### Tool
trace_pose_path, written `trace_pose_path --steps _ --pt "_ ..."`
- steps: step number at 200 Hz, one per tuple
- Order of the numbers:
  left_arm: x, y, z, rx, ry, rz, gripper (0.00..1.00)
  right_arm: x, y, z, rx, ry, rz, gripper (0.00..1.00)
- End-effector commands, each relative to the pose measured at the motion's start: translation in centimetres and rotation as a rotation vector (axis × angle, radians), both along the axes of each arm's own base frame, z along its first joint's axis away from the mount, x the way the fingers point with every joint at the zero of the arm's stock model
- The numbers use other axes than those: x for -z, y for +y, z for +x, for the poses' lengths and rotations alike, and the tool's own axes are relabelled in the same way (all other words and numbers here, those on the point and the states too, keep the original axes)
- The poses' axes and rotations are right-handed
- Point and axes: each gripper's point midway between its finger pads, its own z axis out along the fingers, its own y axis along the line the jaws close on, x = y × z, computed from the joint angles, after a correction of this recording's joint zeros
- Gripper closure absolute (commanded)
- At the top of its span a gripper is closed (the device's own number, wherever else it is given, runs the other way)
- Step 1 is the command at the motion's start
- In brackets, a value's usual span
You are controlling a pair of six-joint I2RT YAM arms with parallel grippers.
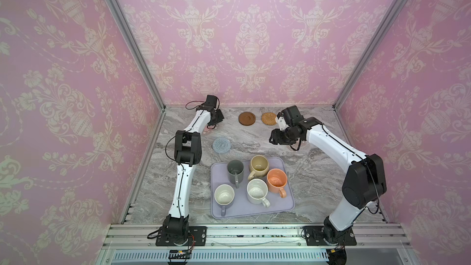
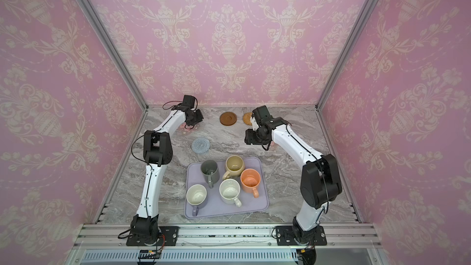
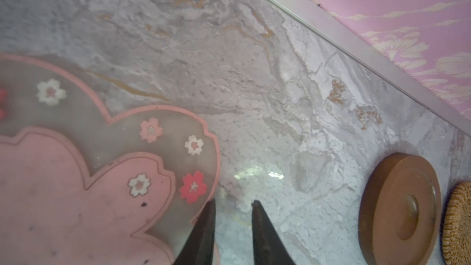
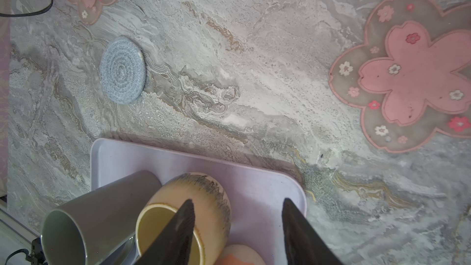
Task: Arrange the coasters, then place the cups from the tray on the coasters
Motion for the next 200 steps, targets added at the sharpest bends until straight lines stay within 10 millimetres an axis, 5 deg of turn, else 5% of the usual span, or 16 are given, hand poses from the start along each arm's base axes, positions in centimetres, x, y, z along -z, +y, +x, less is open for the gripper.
trace_pose_path --steps 1,53,99,163,200 --pt "3.5 4.8 -4.2 -0.084 0.165 0.065 0.71 0.3 0.6 0.3 0.007 0.012 0.002 0.43" --pt "3.5 7.4 -7.3 -0.101 0.168 0.033 0.71 0.6 1.3 0.3 -0.002 0.014 0.011 0.43" --pt "0.5 4.8 -8.7 0.040 0.103 -0.067 0.71 0.4 1.8 0.3 -0.011 0.007 0.015 0.43" --pt "-4.7 1.7 -13.4 0.222 0.068 -0.070 0.73 0.4 1.6 0.3 -0.004 -0.003 0.003 0.43" --pt "-5.0 -0.5 -15.4 0.244 0.084 -0.101 0.74 0.0 1.6 0.4 0.010 -0.030 0.010 0.43"
